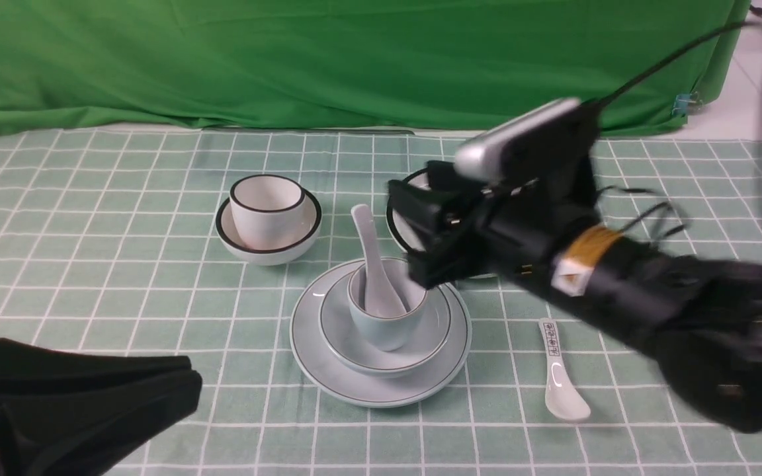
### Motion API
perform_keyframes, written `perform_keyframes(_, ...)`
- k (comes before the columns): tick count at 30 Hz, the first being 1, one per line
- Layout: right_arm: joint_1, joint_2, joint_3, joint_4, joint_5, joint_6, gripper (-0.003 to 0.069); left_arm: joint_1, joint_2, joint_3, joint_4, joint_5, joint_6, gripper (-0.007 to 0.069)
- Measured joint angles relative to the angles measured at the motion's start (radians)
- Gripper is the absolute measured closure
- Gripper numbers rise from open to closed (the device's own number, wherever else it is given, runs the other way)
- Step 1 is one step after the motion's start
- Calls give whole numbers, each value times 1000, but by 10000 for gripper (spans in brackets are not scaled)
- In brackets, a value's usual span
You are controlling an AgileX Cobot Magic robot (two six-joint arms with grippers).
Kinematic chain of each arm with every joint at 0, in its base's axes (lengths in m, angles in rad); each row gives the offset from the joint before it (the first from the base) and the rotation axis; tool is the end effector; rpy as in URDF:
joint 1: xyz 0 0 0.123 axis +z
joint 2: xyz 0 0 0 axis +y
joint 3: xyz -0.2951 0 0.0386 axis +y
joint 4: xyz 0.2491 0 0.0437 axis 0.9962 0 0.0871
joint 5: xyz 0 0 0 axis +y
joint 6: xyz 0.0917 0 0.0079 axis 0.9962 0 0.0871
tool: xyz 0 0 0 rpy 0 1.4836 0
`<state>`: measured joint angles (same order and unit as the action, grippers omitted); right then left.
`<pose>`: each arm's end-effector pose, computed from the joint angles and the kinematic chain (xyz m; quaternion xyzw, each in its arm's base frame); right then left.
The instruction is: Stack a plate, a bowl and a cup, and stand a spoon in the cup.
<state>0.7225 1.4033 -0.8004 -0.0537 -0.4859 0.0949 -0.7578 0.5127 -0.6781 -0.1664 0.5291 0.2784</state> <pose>0.2316 0.2072 0.3122 -0.2459 0.6743 0.2698 0.6419 0.0591 -0.0665 0.3609 0.3660 0.7065 -0.2172 0.5654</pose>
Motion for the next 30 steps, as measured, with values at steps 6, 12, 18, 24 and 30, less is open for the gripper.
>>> perform_keyframes(6,1,-369,47,-2,630,-3,490,0,-203,178,19,-123,2,613)
perform_keyframes(12,1,-566,148,-2,782,31,590,0,-372,380,19,-264,3,613)
perform_keyframes(18,1,-632,173,-2,788,39,585,0,-386,470,19,-268,3,613)
perform_keyframes(24,1,-636,176,-2,774,43,572,0,-386,537,19,-244,3,613)
perform_keyframes(30,1,-638,177,-8,770,44,570,0,-386,595,19,-230,3,613)
